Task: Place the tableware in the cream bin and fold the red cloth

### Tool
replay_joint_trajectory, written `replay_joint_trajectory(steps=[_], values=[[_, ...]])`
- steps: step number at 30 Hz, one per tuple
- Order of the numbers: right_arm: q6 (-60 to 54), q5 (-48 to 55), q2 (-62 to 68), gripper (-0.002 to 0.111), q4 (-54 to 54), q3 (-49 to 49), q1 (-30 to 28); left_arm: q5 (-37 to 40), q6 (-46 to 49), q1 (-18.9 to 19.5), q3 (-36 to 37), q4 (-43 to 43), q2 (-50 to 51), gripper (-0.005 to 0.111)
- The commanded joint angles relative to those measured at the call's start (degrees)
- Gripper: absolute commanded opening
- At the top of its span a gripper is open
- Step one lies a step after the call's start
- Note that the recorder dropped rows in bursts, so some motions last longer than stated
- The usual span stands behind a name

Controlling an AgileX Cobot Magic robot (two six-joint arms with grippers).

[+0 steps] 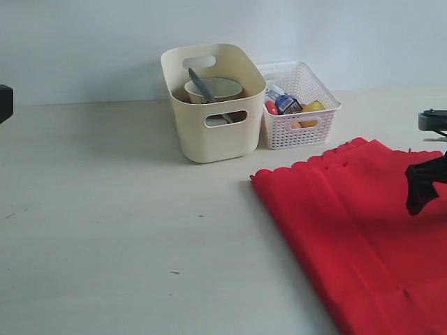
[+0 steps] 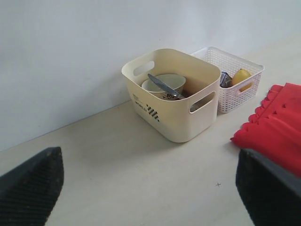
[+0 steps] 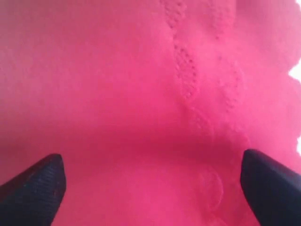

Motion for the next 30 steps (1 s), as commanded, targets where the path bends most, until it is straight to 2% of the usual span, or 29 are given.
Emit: replay_joint_trajectory(steps=[1, 7, 10, 18, 30], values=[[-3.9, 0.9, 2.8, 0.095, 1.2, -2.9, -0.5, -0.3, -0.6, 0.1, 0.1, 0.7, -0.4, 0.094], [-6.0, 1.4, 5.8, 0.095, 1.4, -5.0, -0.5, -0.3, -1.0, 0.1, 0.1, 1.2, -0.4, 0.094], [-6.5, 1.2, 6.8, 0.095, 0.4, -5.0, -0.5, -0.3, -4.2, 0.1, 1.2, 3.2, -0.4, 0.094], [-1.8, -1.5, 6.7, 0.095, -5.5, -7.2, -0.6, -2.7, -8.6, 0.1, 4.2, 5.6, -0.4, 0.094], [-5.0, 0.5, 9.7, 0.095, -4.0, -8.4, -2.2, -3.4, -11.5, 0.1, 5.1, 6.5, -0.4, 0.094]])
